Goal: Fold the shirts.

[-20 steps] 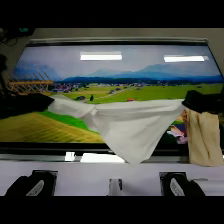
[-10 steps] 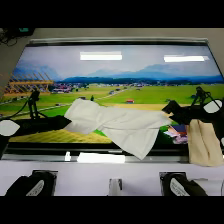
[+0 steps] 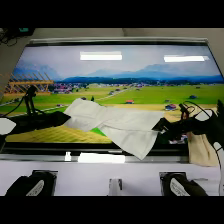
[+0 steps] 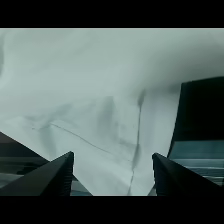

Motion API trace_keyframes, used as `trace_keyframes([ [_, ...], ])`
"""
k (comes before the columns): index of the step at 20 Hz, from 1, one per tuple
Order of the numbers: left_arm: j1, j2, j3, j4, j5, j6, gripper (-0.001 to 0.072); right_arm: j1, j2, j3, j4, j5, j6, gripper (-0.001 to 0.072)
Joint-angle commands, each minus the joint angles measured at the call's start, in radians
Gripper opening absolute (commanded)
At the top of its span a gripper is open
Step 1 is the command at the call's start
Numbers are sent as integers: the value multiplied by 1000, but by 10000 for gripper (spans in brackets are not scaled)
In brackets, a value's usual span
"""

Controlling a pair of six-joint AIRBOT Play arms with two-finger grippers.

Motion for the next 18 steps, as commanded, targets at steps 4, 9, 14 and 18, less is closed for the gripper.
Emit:
trace_keyframes([
  [4,0,0,3,-2,1,0,32,2,-1,-233,174,-147,-31,424],
  [9,0,0,3,-1,1,0,32,2,-1,-240,192,-166,-45,424],
  [14,0,0,3,-1,1,0,32,188,-7,-245,194,-260,-23,363],
  [18,0,1,3,-1,1,1,32,233,-5,-222,195,-317,-10,22],
])
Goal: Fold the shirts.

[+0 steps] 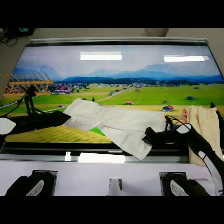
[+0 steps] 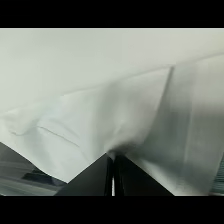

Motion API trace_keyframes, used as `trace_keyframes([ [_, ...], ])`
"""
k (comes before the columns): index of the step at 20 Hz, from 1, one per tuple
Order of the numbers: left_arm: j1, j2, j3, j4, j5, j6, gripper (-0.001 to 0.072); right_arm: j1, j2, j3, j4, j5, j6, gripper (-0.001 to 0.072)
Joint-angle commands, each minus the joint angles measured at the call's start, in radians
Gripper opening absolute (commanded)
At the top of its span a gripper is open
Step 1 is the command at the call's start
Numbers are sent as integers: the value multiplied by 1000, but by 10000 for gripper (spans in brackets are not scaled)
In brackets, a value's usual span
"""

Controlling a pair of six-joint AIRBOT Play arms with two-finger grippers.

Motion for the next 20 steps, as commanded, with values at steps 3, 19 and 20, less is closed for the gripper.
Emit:
trace_keyframes([
  [3,3,1,25,2,1,7,32,40,43,132,-3,65,-89,22],
  [19,89,36,1207,166,178,23,31,40,472,1302,-634,99,-11,22],
  [20,89,37,1205,196,100,-5,31,40,474,1302,-640,163,0,22],
])
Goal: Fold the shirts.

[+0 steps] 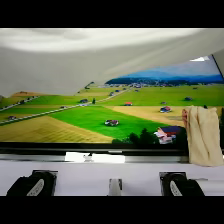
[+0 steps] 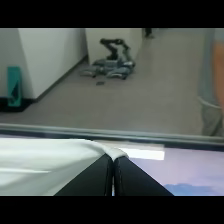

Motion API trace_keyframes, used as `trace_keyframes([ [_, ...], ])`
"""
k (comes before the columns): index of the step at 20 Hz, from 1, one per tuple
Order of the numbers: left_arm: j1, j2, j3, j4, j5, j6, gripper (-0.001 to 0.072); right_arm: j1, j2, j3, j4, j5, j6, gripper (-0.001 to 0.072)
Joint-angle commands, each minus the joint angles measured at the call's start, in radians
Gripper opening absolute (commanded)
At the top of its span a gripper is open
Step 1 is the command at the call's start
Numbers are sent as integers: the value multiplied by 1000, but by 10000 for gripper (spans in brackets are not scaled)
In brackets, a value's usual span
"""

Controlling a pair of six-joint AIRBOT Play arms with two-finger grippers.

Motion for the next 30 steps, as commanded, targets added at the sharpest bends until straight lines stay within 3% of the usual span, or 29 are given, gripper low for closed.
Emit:
trace_keyframes([
  [1,2,9,63,115,-195,-66,31,0,34,54,-132,188,51,22],
  [4,1,-8,0,134,-462,-79,32,0,-1,54,-132,333,70,23],
  [7,0,-13,-176,95,-555,-80,32,0,-84,45,-118,439,100,22],
  [10,-1,-16,-453,8,-498,-79,32,0,-200,-40,-90,530,103,22],
  [14,-23,-57,-903,-74,-237,-97,36,0,-357,-273,-40,389,103,22],
  [15,-32,-84,-995,-94,-178,-137,177,0,-398,-328,-17,348,103,22],
  [16,-33,-118,-1056,-147,-168,-160,537,0,-435,-362,9,343,103,22],
  [17,-29,-147,-1079,-186,-188,-158,720,0,-470,-384,40,357,103,22],
  [20,6,-180,-1040,-173,-277,-43,720,0,-519,-388,73,386,86,22],
  [22,68,-180,-989,-111,-323,-33,713,0,-518,-388,66,380,75,22],
  [23,96,-180,-977,-84,-336,-32,635,0,-518,-388,67,381,76,22],
  [24,118,-182,-978,-66,-338,-33,501,0,-518,-388,68,380,76,22],
  [25,125,-185,-987,-57,-338,-34,458,0,-518,-388,70,380,76,22],
  [30,40,-231,-1102,-67,-325,-60,459,0,-518,-388,70,379,76,23],
])
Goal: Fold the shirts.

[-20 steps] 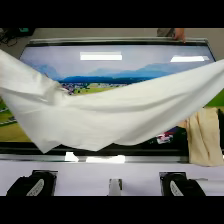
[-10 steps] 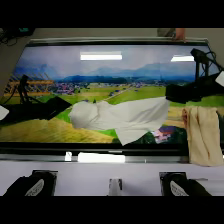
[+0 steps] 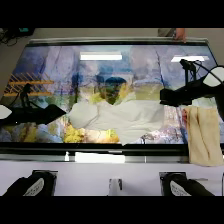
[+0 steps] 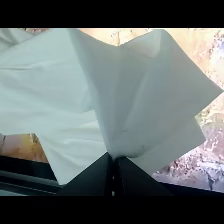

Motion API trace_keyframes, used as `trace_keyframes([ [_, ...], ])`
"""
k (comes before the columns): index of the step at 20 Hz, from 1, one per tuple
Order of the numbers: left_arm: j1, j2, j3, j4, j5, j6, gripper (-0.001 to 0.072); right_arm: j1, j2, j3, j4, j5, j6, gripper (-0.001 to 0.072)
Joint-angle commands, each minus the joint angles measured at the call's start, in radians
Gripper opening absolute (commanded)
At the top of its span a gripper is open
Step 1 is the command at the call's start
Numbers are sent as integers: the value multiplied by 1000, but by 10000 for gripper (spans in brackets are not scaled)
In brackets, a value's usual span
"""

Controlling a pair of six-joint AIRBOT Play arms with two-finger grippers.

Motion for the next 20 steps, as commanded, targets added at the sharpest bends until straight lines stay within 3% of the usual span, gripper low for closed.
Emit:
trace_keyframes([
  [1,-49,-42,-76,8,14,-12,459,0,-2,-1,3,1,-2,23],
  [10,-78,-182,-100,-108,177,-14,447,0,-2,-1,3,2,-1,23],
  [13,-88,-196,-99,-111,186,-11,35,0,-2,-1,3,6,-1,23],
  [16,-80,-165,-64,-110,185,46,31,0,-2,-1,3,8,-1,23],
  [20,-68,-28,148,-109,188,192,31,0,26,45,-32,-1,-28,23],
])
